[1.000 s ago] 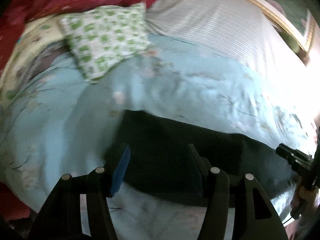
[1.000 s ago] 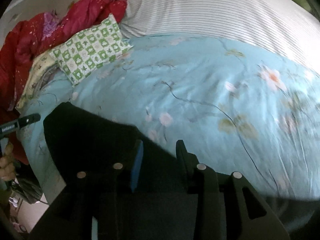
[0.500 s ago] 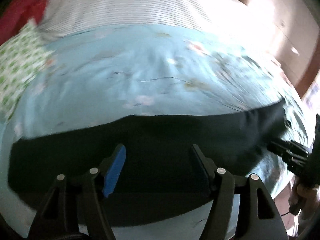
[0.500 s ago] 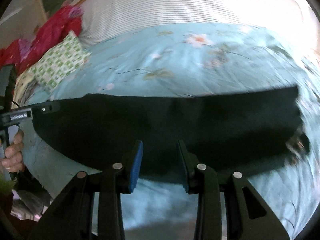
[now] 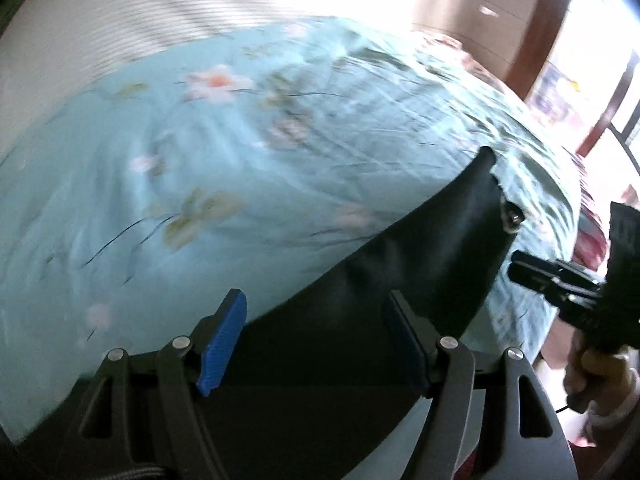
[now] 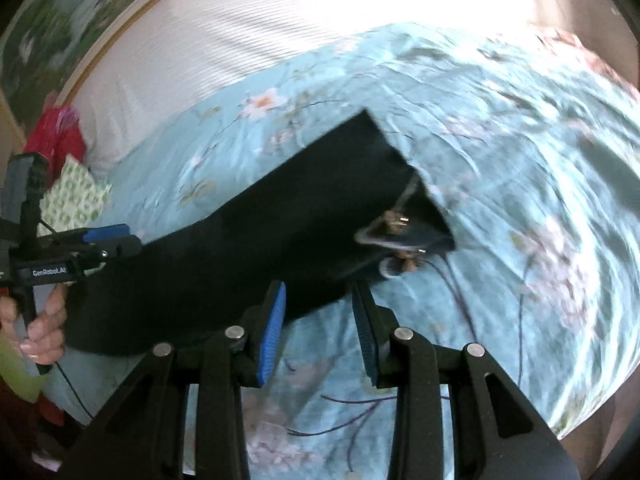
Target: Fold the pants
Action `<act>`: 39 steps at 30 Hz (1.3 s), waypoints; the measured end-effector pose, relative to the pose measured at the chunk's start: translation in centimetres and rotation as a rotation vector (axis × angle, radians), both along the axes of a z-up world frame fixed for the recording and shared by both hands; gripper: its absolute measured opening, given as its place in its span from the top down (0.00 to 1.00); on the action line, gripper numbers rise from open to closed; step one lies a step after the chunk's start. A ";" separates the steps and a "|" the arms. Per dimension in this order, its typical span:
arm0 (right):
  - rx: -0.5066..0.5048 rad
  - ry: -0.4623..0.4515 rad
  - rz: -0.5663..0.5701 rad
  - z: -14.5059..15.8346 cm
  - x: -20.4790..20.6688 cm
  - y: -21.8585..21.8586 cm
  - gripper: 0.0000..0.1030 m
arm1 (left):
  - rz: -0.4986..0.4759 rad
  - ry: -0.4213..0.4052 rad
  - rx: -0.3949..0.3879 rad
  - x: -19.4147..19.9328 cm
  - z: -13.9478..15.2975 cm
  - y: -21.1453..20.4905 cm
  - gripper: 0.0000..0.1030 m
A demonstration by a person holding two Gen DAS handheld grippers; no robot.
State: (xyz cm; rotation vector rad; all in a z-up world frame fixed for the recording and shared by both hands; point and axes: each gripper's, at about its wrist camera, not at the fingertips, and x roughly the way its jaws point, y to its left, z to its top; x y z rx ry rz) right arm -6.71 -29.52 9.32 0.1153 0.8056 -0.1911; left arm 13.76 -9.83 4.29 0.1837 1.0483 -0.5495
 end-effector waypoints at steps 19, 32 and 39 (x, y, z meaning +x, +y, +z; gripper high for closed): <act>0.323 -0.145 -0.145 -0.8 0.7 -6.4 0.89 | -0.304 0.225 0.000 6.6 -4.5 -13.5 0.30; 0.307 -0.156 -0.101 -0.8 -0.3 -6.6 0.89 | -0.432 0.288 -0.086 7.0 -5.1 -19.1 0.80; 0.292 -0.207 0.018 0.9 -0.6 -5.0 0.89 | -0.420 0.233 -0.191 5.6 -1.9 -16.2 0.85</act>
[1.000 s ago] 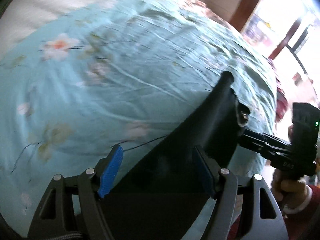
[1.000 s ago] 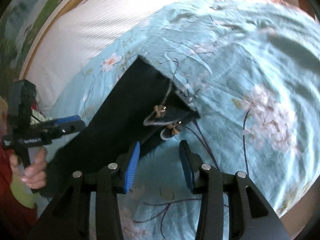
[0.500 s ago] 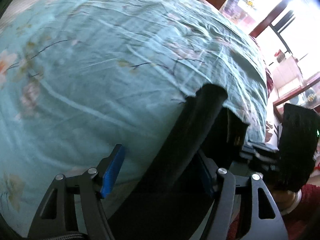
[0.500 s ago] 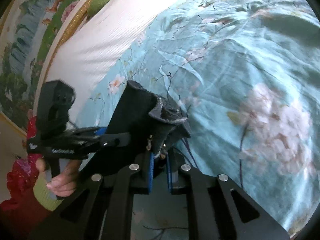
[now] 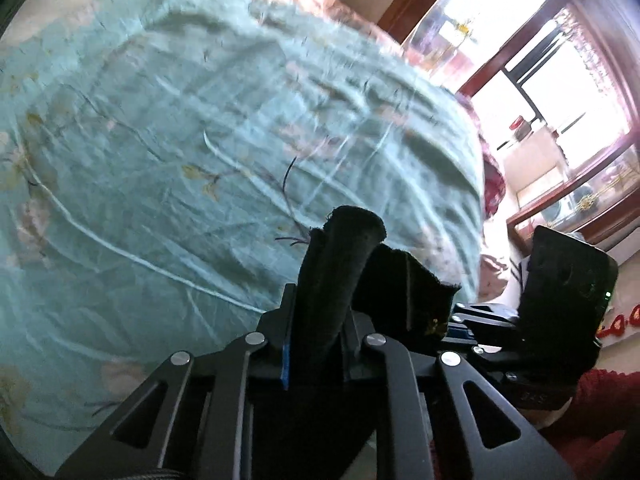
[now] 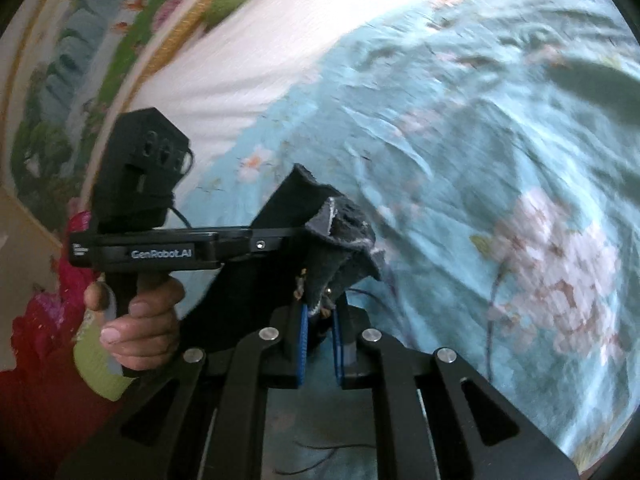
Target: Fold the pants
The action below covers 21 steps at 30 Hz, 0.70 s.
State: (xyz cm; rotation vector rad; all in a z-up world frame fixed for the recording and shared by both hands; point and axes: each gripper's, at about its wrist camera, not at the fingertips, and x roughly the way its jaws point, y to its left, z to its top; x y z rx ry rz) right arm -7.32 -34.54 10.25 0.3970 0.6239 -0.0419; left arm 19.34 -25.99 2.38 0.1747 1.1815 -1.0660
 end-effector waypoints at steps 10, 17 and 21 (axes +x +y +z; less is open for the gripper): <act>0.005 -0.081 0.232 3.0 1.1 5.0 0.89 | 0.111 -0.053 -0.113 -2.6 5.8 6.9 0.85; 0.030 -0.063 0.403 3.1 2.8 9.4 0.89 | 0.214 -0.095 -0.168 -5.0 8.0 13.2 0.85; 0.035 -0.028 0.450 1.7 4.0 11.4 0.89 | 0.274 -0.091 -0.172 -5.9 7.6 16.4 0.85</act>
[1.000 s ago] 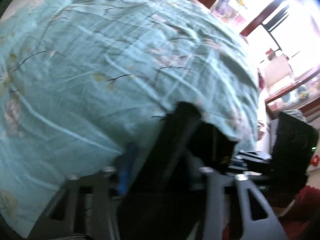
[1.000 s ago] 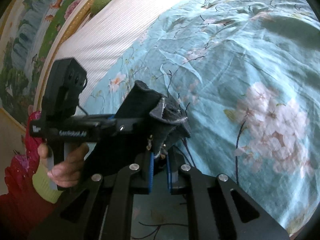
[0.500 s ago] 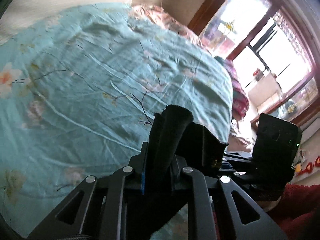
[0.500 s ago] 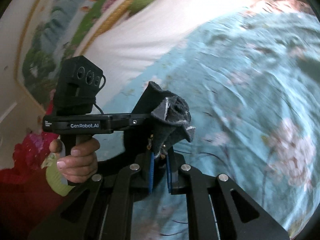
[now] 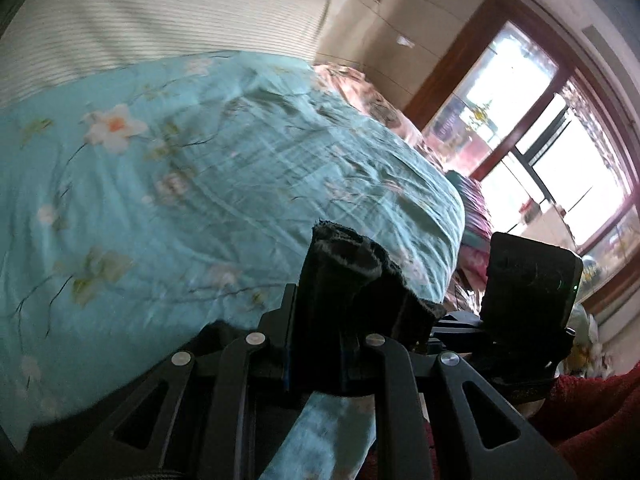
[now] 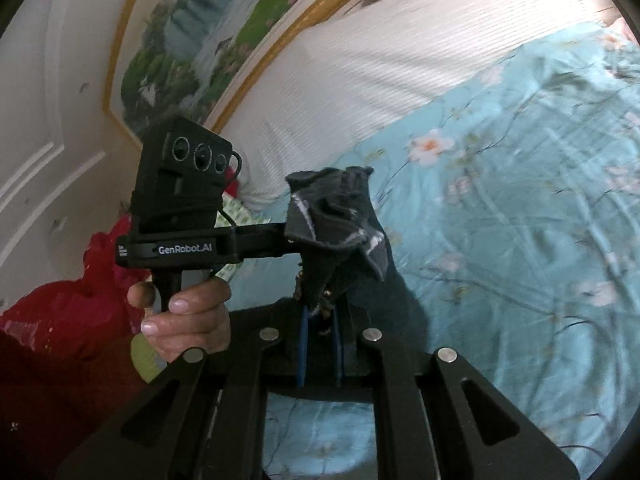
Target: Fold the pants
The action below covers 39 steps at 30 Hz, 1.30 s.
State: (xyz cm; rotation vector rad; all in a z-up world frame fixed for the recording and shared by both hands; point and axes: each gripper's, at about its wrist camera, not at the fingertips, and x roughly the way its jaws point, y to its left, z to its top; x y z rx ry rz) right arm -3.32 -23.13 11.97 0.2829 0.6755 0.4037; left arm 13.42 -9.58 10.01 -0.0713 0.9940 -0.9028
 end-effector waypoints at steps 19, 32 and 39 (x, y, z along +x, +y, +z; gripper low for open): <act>-0.092 0.189 0.126 -7.6 3.4 6.7 0.89 | 0.250 0.137 -0.008 -1.4 -7.8 10.8 0.94; -0.217 0.247 0.178 -10.4 4.1 9.0 0.88 | 0.374 0.189 -0.001 -3.1 -10.5 14.6 0.88; -0.237 0.268 0.183 -11.2 4.2 9.4 0.82 | 0.457 0.219 0.008 -4.4 -10.0 16.4 0.68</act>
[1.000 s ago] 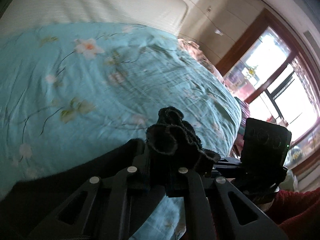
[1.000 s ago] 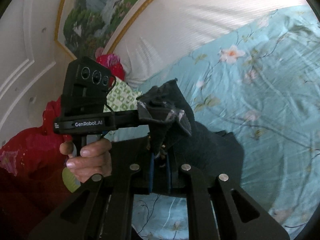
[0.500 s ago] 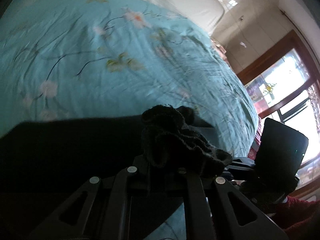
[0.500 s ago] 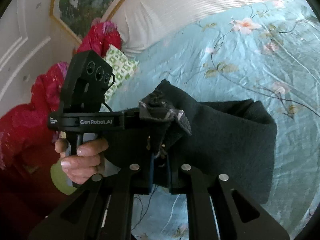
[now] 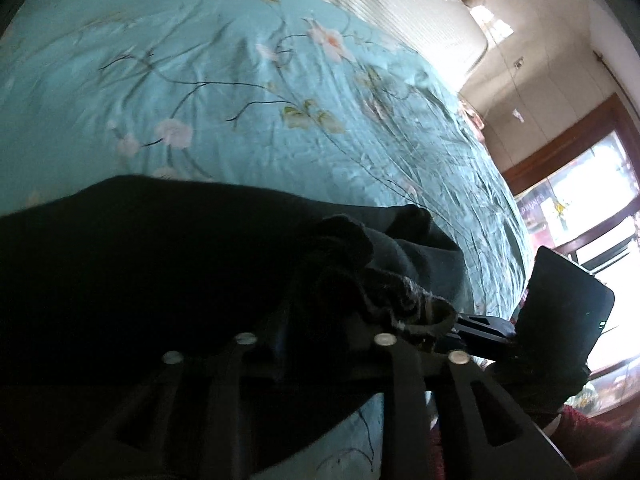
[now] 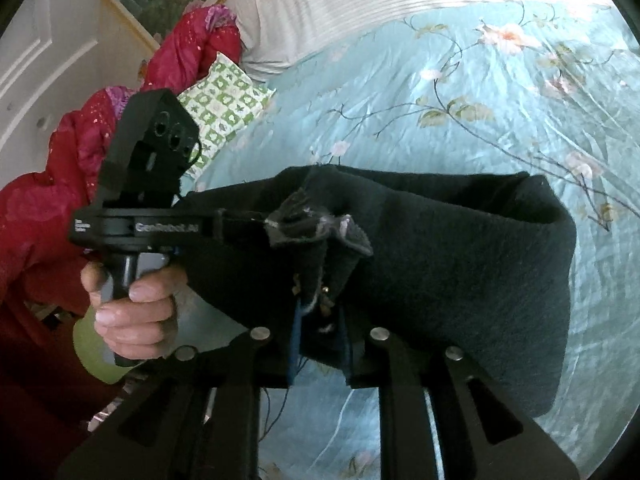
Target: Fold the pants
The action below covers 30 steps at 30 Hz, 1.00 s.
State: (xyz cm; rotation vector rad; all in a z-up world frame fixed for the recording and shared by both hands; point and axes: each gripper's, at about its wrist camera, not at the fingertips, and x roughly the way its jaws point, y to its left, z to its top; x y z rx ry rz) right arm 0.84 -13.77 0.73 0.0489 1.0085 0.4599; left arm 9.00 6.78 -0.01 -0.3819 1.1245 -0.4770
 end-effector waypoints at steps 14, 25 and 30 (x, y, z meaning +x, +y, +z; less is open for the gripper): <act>0.119 -0.073 0.004 6.3 -1.1 -2.8 0.64 | 0.118 0.085 -0.081 -3.0 2.2 2.1 0.35; 0.009 -0.085 -0.130 8.5 2.5 -9.7 0.57 | 0.191 0.189 -0.045 -3.6 1.2 1.0 0.27; -0.046 -0.046 -0.089 7.4 3.7 -10.1 0.57 | 0.214 0.224 -0.030 -4.4 0.3 -0.2 0.25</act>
